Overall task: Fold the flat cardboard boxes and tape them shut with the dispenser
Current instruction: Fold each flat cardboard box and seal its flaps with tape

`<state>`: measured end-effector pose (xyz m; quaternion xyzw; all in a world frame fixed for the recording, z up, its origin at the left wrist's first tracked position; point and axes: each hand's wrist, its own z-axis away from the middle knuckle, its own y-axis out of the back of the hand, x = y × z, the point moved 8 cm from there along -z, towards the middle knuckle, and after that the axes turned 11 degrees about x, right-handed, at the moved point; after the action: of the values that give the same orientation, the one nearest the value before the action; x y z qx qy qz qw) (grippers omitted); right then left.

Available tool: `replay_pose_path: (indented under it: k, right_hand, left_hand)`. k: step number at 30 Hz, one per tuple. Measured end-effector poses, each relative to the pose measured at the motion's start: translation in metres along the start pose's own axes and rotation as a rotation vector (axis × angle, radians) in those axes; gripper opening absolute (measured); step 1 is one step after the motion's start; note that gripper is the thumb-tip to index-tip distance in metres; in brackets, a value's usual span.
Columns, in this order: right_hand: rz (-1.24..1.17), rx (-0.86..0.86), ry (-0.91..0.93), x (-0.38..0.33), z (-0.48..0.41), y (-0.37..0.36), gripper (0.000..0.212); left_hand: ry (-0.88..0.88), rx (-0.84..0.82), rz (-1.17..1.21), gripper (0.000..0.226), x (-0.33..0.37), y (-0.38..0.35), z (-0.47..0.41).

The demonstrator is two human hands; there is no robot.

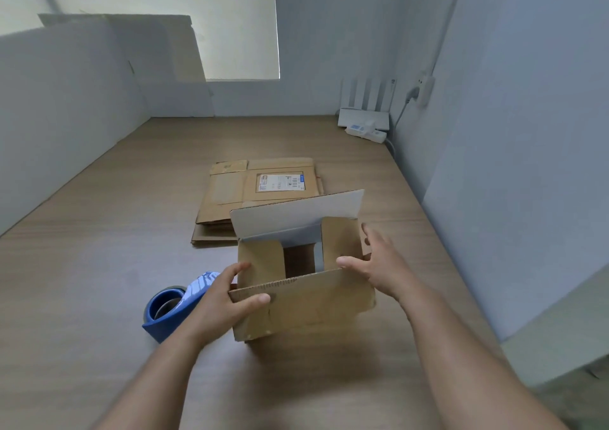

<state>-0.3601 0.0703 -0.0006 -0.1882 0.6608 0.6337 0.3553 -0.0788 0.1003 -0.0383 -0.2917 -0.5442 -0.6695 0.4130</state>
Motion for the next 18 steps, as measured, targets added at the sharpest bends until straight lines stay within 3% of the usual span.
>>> replay_pose_path:
  k: [5, 8, 12, 16, 18]
  right_hand:
    - [0.137, 0.075, 0.036, -0.005, -0.018, -0.003, 0.118]
    - [0.053, 0.127, 0.028, -0.022, -0.033, 0.001, 0.119]
    - [-0.068, 0.192, 0.008, -0.043, -0.065, 0.008, 0.091]
    - [0.021, 0.066, -0.01, -0.04, -0.089, -0.005, 0.057]
    - [0.081, 0.099, 0.041, -0.044, -0.095, 0.001, 0.039]
  left_hand:
    - [0.047, 0.074, 0.048, 0.084, -0.002, -0.002, -0.012]
    - [0.157, 0.095, 0.04, 0.093, -0.007, -0.003, -0.018]
    - [0.21, 0.064, 0.017, 0.099, -0.006, -0.007, -0.024]
    - [0.215, 0.092, 0.031, 0.102, -0.003, -0.007, -0.032]
    - [0.212, 0.131, 0.017, 0.101, -0.001, -0.008, -0.04]
